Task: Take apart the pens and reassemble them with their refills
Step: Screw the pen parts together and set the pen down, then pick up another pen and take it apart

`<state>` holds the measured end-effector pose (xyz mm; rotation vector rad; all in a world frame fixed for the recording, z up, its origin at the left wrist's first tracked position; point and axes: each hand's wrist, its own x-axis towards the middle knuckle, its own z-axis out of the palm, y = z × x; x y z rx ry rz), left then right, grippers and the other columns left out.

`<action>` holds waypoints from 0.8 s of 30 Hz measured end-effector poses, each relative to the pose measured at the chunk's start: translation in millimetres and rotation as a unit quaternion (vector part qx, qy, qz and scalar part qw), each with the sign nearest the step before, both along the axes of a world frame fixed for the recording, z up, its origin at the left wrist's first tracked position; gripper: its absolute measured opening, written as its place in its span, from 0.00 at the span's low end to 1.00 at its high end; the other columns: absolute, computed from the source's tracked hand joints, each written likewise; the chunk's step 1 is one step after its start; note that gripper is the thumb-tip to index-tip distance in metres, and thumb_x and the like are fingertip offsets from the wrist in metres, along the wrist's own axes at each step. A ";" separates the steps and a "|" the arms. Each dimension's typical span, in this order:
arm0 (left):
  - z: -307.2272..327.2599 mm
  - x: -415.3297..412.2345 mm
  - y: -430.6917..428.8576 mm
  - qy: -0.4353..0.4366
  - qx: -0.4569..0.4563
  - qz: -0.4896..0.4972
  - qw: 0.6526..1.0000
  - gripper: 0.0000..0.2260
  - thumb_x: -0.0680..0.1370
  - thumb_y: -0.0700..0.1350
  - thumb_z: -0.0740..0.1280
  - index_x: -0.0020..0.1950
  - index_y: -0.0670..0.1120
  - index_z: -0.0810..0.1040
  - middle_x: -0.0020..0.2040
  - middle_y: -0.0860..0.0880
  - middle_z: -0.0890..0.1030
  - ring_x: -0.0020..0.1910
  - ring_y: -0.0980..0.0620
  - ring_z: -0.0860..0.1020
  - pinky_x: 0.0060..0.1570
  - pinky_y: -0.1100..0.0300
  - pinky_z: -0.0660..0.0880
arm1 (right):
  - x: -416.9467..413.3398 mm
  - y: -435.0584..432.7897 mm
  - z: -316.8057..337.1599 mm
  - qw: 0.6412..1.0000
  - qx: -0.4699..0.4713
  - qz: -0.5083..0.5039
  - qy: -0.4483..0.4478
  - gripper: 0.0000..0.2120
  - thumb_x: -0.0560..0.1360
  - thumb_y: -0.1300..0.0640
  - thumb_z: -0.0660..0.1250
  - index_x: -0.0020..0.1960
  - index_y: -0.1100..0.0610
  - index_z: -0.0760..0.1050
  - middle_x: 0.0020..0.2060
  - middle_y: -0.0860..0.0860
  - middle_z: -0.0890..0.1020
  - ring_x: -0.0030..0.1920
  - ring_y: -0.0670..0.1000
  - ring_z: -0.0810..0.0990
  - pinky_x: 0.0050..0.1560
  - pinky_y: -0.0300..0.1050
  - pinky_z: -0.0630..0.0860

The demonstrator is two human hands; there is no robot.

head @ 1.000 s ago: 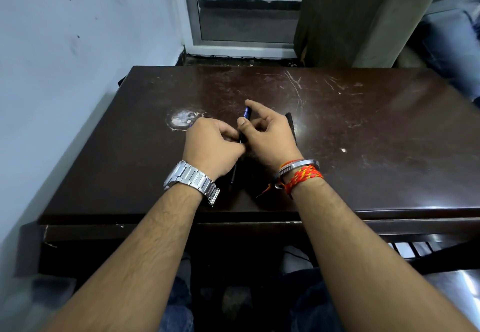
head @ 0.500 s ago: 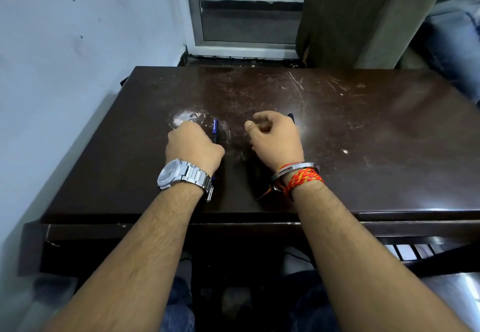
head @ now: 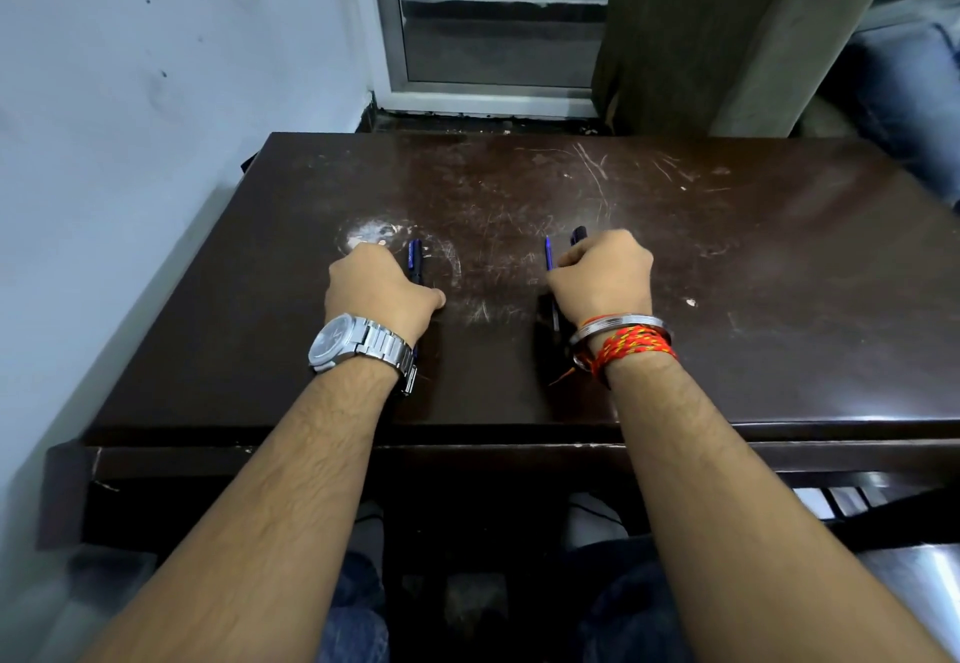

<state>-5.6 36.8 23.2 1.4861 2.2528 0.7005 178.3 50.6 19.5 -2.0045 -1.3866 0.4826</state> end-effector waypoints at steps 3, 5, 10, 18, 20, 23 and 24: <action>0.8 1.4 -1.3 0.004 0.013 0.001 1.000 0.17 0.66 0.56 0.77 0.39 0.42 0.81 0.36 0.46 0.80 0.29 0.54 0.72 0.23 0.64 0.62 | 4.1 1.0 -0.4 1.000 -0.004 -0.006 -0.016 0.06 0.70 0.65 0.67 0.42 0.62 0.84 0.35 0.55 0.78 0.39 0.53 0.75 0.40 0.41 0.72; 1.3 2.4 -2.4 0.008 0.022 0.000 1.000 0.18 0.66 0.56 0.77 0.40 0.42 0.81 0.37 0.45 0.80 0.32 0.50 0.75 0.23 0.63 0.62 | 4.0 0.8 -0.7 1.000 -0.005 -0.007 -0.015 0.06 0.70 0.64 0.67 0.42 0.62 0.83 0.33 0.54 0.78 0.40 0.55 0.78 0.41 0.42 0.75; 1.1 5.3 -4.2 0.009 0.057 0.004 0.998 0.16 0.67 0.54 0.77 0.43 0.43 0.81 0.41 0.46 0.82 0.37 0.48 0.76 0.34 0.59 0.70 | 4.9 -0.6 0.0 0.999 0.023 -0.025 -0.019 0.06 0.67 0.67 0.66 0.39 0.63 0.81 0.26 0.50 0.73 0.33 0.56 0.78 0.36 0.43 0.73; 1.5 7.7 -5.9 -0.013 0.073 -0.003 0.997 0.12 0.68 0.50 0.78 0.37 0.43 0.82 0.33 0.51 0.76 0.37 0.49 0.77 0.36 0.60 0.70 | 9.7 -1.9 -6.7 0.995 -0.058 -0.014 -0.076 0.06 0.74 0.61 0.68 0.43 0.60 0.71 0.50 0.63 0.79 0.50 0.66 0.79 0.42 0.48 0.71; 0.0 7.3 -5.3 -0.023 0.075 -0.005 0.997 0.11 0.68 0.51 0.78 0.37 0.45 0.81 0.34 0.52 0.76 0.40 0.49 0.78 0.37 0.60 0.70 | 8.4 -0.4 -6.7 0.996 -0.058 -0.008 -0.065 0.03 0.75 0.63 0.66 0.44 0.60 0.72 0.51 0.63 0.79 0.49 0.65 0.80 0.42 0.49 0.73; -3.5 7.8 -3.9 -0.041 0.088 -0.016 0.995 0.11 0.68 0.52 0.77 0.41 0.47 0.82 0.40 0.50 0.82 0.48 0.49 0.80 0.42 0.63 0.72 | 5.0 1.7 -6.1 0.999 -0.023 0.014 -0.041 0.06 0.76 0.63 0.64 0.50 0.64 0.77 0.52 0.63 0.81 0.53 0.63 0.80 0.50 0.50 0.76; -4.4 8.5 -3.5 -0.053 0.092 -0.021 0.994 0.11 0.68 0.53 0.77 0.42 0.47 0.82 0.40 0.50 0.83 0.49 0.50 0.81 0.42 0.66 0.71 | 2.5 2.1 -5.4 0.999 0.001 0.029 -0.018 0.08 0.76 0.62 0.64 0.51 0.63 0.79 0.51 0.62 0.82 0.54 0.62 0.79 0.51 0.48 0.75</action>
